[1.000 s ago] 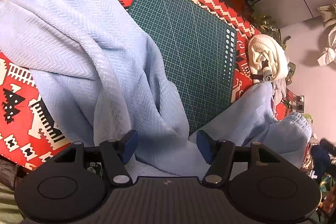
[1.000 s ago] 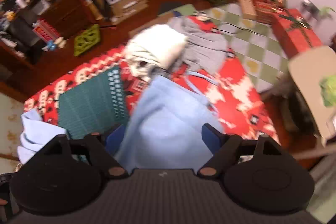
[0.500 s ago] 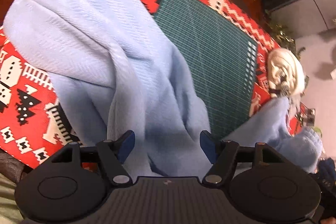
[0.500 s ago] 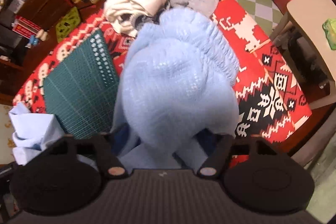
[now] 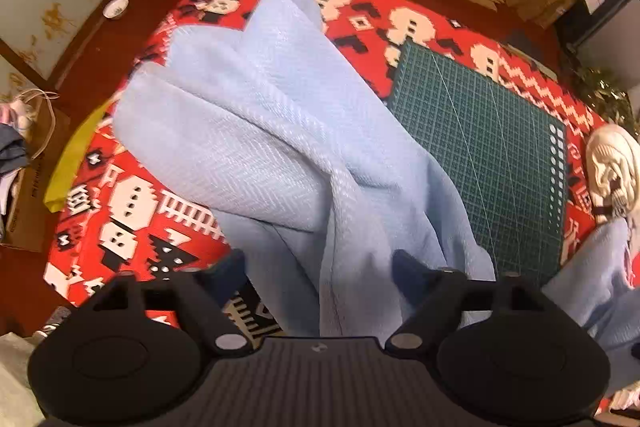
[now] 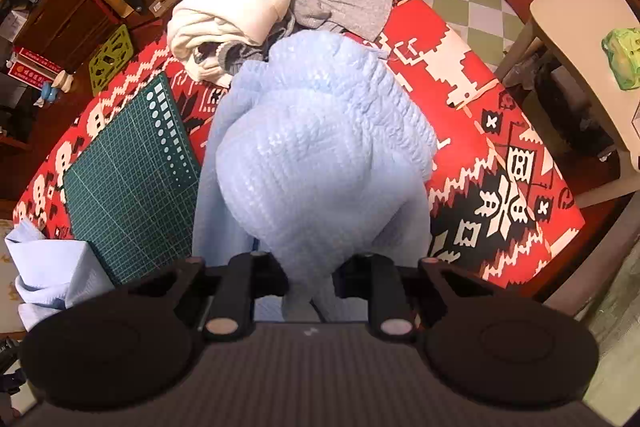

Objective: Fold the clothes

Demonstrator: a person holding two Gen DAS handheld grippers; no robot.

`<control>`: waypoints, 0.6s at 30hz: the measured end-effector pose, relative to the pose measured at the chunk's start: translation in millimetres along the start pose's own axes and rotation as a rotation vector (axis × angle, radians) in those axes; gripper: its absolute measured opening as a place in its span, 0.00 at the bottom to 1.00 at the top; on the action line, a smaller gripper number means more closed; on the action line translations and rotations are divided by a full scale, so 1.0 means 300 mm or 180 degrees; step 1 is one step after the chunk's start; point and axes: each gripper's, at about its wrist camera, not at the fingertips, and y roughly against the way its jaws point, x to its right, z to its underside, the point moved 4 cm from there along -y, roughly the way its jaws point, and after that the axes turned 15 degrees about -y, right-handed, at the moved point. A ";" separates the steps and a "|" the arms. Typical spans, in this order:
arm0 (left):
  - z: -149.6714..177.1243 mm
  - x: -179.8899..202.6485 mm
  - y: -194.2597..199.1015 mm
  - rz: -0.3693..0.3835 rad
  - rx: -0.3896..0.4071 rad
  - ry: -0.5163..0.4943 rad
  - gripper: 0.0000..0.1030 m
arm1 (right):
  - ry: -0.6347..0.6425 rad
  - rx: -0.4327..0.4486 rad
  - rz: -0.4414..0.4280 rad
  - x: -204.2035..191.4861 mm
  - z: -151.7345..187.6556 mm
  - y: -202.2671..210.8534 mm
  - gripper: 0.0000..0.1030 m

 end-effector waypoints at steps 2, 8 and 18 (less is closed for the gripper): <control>0.004 0.000 -0.047 0.0232 -0.0138 0.0164 0.67 | 0.0017 -0.0016 -0.0026 -0.007 -0.002 -0.007 0.20; 0.009 -0.005 -0.074 0.0551 -0.0198 0.0476 0.10 | 0.0045 0.0061 -0.0083 -0.008 -0.041 0.036 0.14; -0.182 -0.073 0.231 0.0708 0.0650 0.0629 0.09 | -0.0279 0.0460 -0.0524 -0.025 -0.231 0.241 0.10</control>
